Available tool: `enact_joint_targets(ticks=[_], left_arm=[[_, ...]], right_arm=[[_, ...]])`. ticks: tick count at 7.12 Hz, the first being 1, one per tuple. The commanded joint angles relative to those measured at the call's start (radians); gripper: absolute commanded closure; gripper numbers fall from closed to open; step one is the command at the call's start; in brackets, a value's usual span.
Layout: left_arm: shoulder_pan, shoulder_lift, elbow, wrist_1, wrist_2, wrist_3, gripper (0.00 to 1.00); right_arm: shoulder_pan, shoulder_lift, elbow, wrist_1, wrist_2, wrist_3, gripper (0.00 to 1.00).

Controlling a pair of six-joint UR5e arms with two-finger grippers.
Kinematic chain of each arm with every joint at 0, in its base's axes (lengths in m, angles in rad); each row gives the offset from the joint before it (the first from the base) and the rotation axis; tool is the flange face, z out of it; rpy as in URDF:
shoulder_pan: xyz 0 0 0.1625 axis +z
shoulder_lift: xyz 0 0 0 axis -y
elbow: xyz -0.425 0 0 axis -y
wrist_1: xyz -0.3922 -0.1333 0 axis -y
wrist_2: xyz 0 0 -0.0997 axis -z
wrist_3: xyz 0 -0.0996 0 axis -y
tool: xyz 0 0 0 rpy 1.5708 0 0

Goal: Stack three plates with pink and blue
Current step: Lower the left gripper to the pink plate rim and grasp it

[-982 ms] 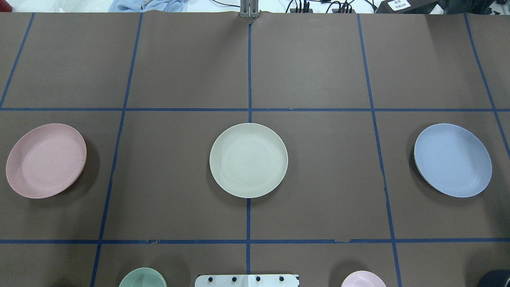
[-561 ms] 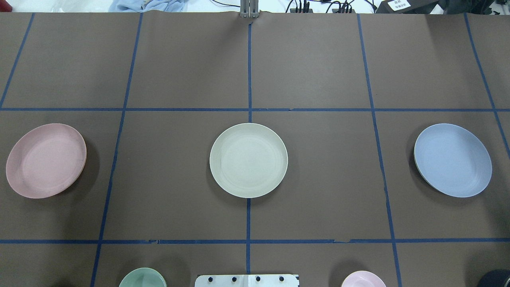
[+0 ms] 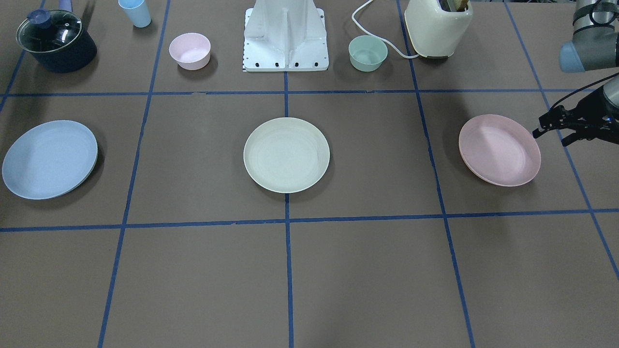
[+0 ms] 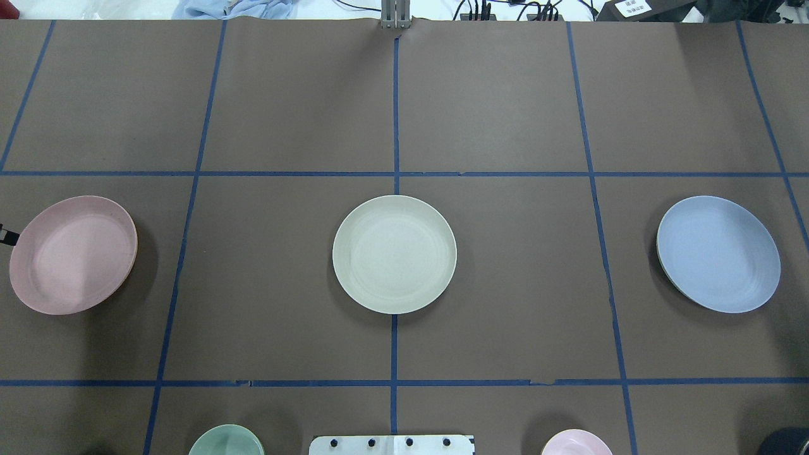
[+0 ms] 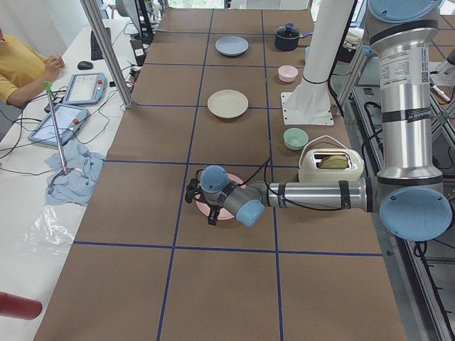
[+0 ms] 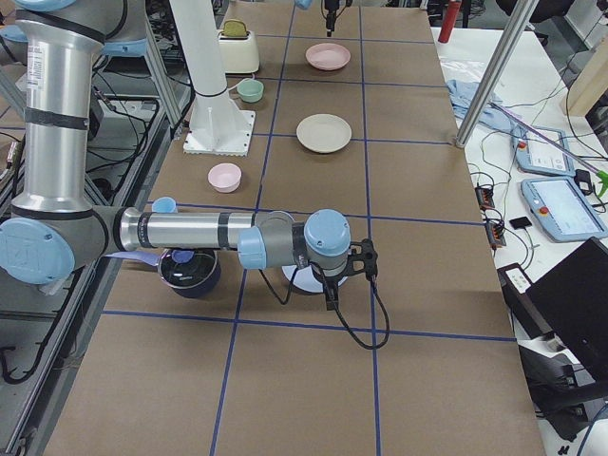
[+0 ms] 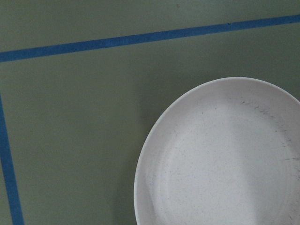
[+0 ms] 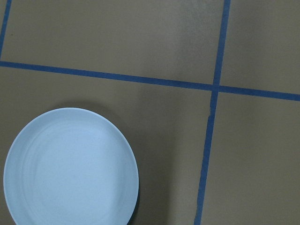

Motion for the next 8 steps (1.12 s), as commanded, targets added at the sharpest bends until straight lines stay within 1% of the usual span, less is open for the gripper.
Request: enact_joint_targets(ticks=[1,4,5,6,8], left_arm=[[0.028,-0.005,0.041,-0.024,0.0,-0.045,0.01],[0.077,-0.01,0.052,-0.02,0.0,-0.045,0.02],[0.092,-0.021,0.06,-0.02,0.0,-0.047,0.05],[0.092,-0.022,0.066,-0.02,0.002,-0.045,0.14],[0.094,-0.022,0.094,-0.024,0.002,-0.042,0.26]], right_arm=[[-0.003,0.001,0.0,0.002,0.001,0.0,0.0],[-0.011,0.003,0.0,0.0,0.001,0.0,0.0],[-0.011,0.003,0.0,0.002,0.001,0.0,0.0],[-0.011,0.003,0.0,0.002,0.001,0.0,0.0],[-0.013,0.003,0.002,0.002,0.001,0.0,0.0]])
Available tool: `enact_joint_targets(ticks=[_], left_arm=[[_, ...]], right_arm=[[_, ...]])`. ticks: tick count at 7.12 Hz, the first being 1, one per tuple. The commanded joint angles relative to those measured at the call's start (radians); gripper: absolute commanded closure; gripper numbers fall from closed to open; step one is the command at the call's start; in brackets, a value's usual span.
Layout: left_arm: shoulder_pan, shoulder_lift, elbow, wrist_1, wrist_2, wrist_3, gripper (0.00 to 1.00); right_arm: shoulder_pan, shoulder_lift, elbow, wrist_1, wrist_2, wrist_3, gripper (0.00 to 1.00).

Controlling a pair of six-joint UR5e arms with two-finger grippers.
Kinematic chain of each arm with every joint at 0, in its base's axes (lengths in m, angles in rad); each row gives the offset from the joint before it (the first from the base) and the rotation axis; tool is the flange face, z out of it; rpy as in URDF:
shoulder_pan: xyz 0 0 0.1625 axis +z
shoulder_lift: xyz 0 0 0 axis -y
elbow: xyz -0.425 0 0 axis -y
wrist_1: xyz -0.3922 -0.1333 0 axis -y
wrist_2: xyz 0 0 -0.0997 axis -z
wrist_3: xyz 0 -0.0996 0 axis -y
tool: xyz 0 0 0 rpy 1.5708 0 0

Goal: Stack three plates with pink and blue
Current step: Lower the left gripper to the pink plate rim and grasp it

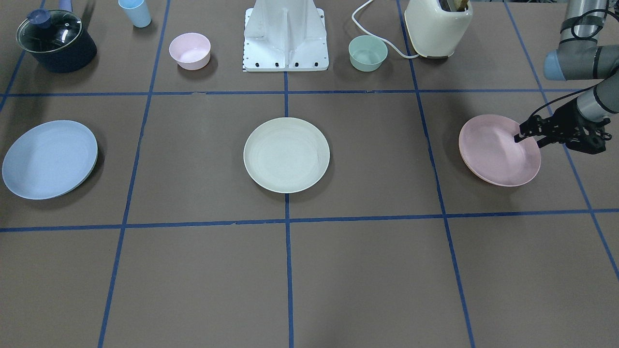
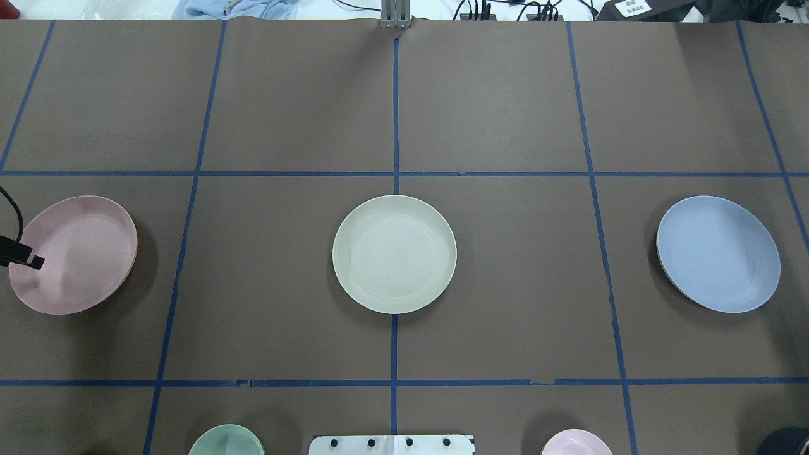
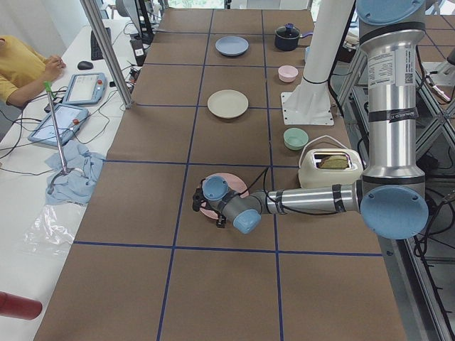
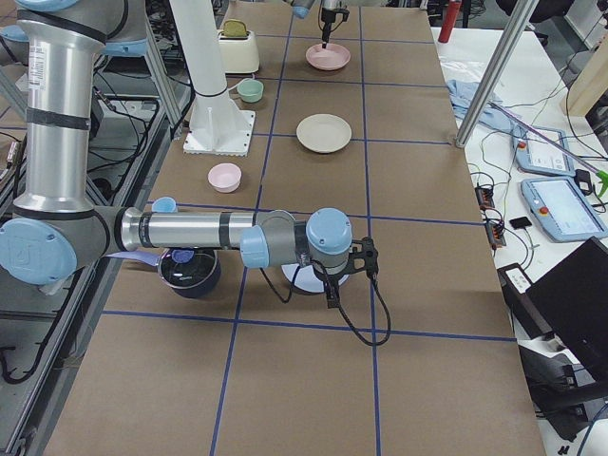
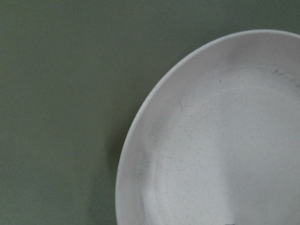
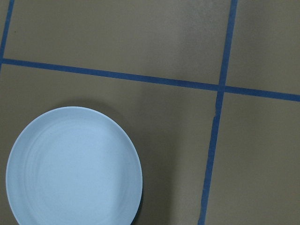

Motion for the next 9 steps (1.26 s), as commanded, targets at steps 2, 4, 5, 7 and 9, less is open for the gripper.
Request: enact_joint_targets(ticks=[2,4,5,7,9], left_arm=[[0.001,-0.001,0.014,0.0,0.0,-0.003,0.85],[0.001,-0.002,0.018,0.0,-0.001,-0.003,1.0],[0.001,-0.004,0.018,-0.001,-0.003,-0.008,1.0],[0.0,-0.011,-0.011,0.006,-0.014,-0.008,1.0],[-0.002,-0.037,-0.1,0.058,-0.024,-0.023,1.0]], right_arm=[[-0.001,0.0,0.004,0.0,0.0,0.0,0.0],[-0.001,0.0,0.004,0.0,0.0,0.0,0.0],[-0.001,0.002,0.004,0.0,0.0,0.0,0.0],[-0.001,0.032,0.014,0.002,-0.003,0.0,0.0],[-0.001,0.051,0.009,0.0,-0.027,-0.009,0.0]])
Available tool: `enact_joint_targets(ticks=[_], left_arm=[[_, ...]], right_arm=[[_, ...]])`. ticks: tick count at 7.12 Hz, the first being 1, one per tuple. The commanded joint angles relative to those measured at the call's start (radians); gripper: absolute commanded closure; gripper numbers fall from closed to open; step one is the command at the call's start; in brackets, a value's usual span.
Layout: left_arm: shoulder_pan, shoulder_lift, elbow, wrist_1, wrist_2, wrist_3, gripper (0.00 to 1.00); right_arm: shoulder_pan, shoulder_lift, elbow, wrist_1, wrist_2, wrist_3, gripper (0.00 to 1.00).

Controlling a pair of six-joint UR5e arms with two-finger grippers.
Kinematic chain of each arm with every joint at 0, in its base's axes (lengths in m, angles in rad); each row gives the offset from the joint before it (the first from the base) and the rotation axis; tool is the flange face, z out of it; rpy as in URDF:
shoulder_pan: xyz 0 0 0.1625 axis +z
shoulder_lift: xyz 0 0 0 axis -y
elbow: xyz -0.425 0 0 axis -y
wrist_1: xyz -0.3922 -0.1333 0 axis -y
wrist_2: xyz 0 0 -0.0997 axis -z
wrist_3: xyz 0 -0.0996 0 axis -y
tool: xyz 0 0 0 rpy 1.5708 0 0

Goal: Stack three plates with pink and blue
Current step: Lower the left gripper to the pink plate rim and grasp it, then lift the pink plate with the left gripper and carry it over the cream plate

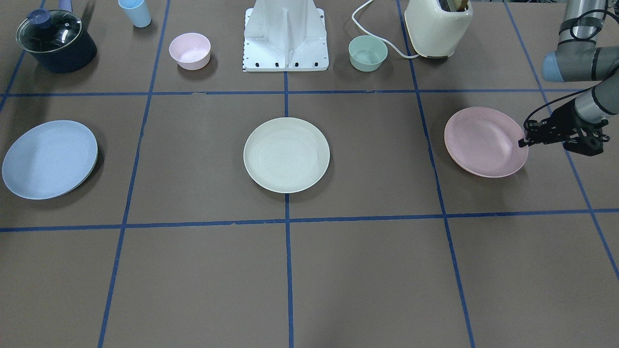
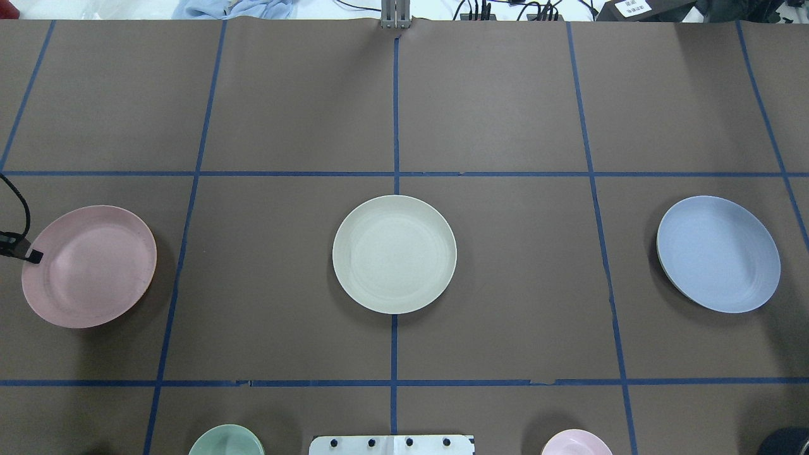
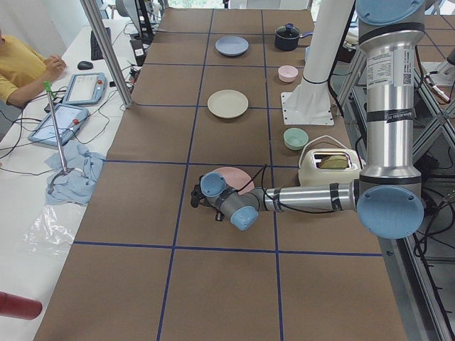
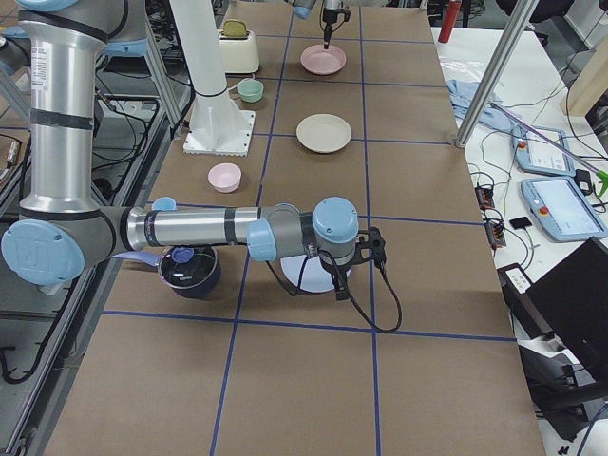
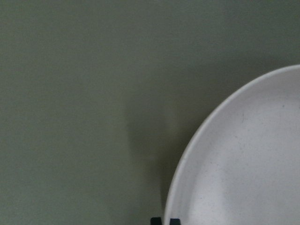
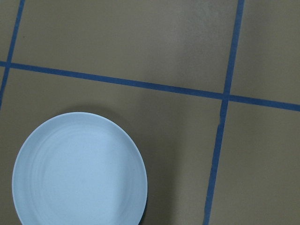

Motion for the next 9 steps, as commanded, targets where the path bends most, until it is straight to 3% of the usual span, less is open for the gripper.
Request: enact_joint_targets(ticks=[1,2,4,7,9], left_arm=[[0.001,-0.033,-0.122,0.085,-0.038,-0.052,1.0],[0.001,-0.092,-0.202,0.166,-0.04,-0.133,1.0],[0.065,-0.139,-0.32,0.188,-0.032,-0.302,1.0],[0.264,-0.368,-0.304,0.193,0.012,-0.621,1.0],[0.345,-0.494,-0.225,0.193,0.105,-0.724,1.0]], right_arm=[[0.0,0.017,-0.004,-0.003,-0.036,-0.008,0.0],[-0.006,0.018,-0.006,-0.003,-0.04,-0.01,0.0],[-0.017,0.023,-0.009,-0.003,-0.04,0.001,0.0],[-0.017,0.023,-0.015,0.0,-0.038,0.005,0.0],[-0.026,0.024,-0.004,0.003,-0.032,0.132,0.0]])
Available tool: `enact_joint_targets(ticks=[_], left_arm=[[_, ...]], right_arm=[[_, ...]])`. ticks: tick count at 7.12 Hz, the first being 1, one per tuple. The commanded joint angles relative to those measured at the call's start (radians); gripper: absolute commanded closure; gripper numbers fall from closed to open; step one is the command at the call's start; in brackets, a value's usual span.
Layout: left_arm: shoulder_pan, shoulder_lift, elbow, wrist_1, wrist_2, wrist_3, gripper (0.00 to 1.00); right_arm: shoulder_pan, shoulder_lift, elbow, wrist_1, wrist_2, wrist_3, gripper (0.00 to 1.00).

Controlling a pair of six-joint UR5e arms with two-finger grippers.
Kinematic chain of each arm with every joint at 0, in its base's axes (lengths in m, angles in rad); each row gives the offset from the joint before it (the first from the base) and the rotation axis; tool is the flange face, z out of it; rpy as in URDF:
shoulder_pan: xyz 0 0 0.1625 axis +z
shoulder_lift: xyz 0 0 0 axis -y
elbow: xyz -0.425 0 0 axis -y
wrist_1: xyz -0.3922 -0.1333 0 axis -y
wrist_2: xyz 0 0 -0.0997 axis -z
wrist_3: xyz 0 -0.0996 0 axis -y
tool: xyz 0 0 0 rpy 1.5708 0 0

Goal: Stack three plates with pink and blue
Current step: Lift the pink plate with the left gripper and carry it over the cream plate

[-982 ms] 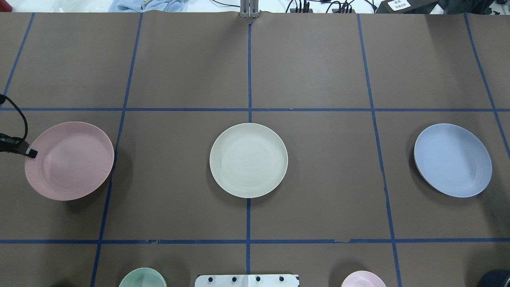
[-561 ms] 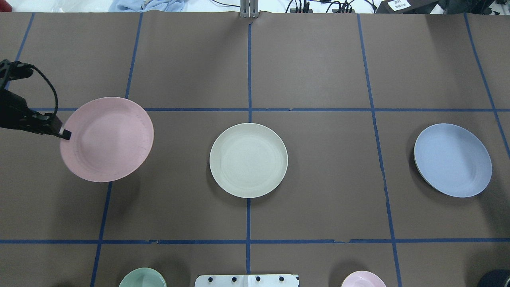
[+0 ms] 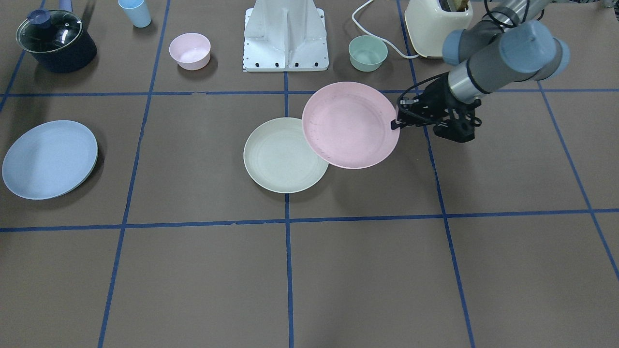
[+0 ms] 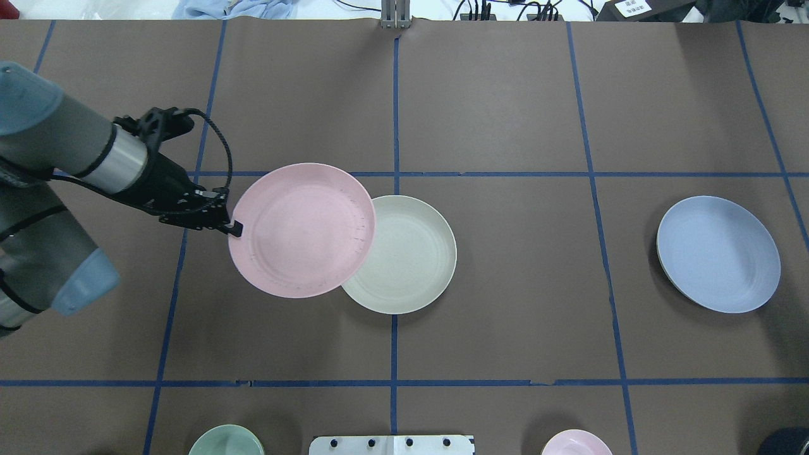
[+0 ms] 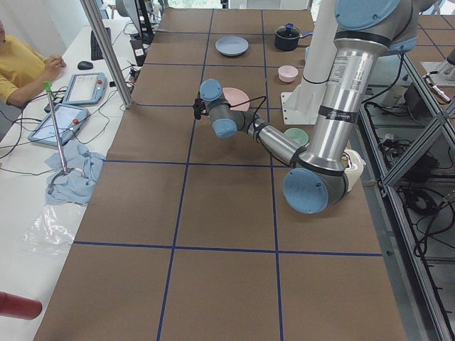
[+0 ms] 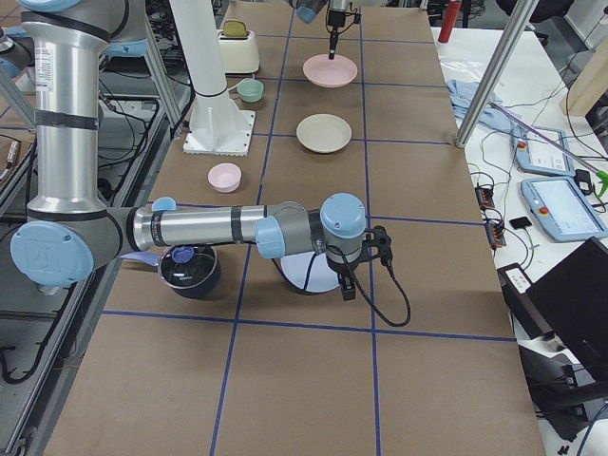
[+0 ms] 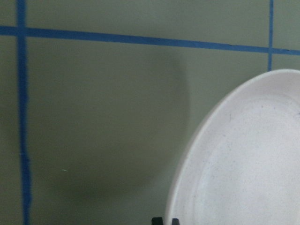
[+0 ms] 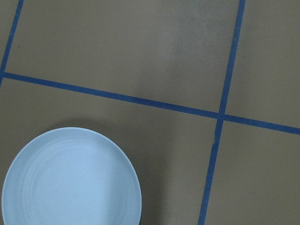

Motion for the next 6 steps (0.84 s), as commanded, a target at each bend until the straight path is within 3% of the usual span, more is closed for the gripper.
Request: enact_joint_targets(ticks=[1,4,6], left_arm=[[0.081,-0.149,0.119,0.0,0.074,-0.091,1.0],[0.139,-0.228,0.226,-0.003,0.16,-0.091,1.0],[0.152,-0.244,0.237,-0.003,0.166,-0.091,1.0]], right_arm=[[-0.006,-0.001,0.006,0.037,0.002,0.079,0.0],[-0.006,-0.009,0.006,0.058,0.007,0.088,0.0],[-0.008,-0.013,0.005,0.058,0.01,0.089,0.0]])
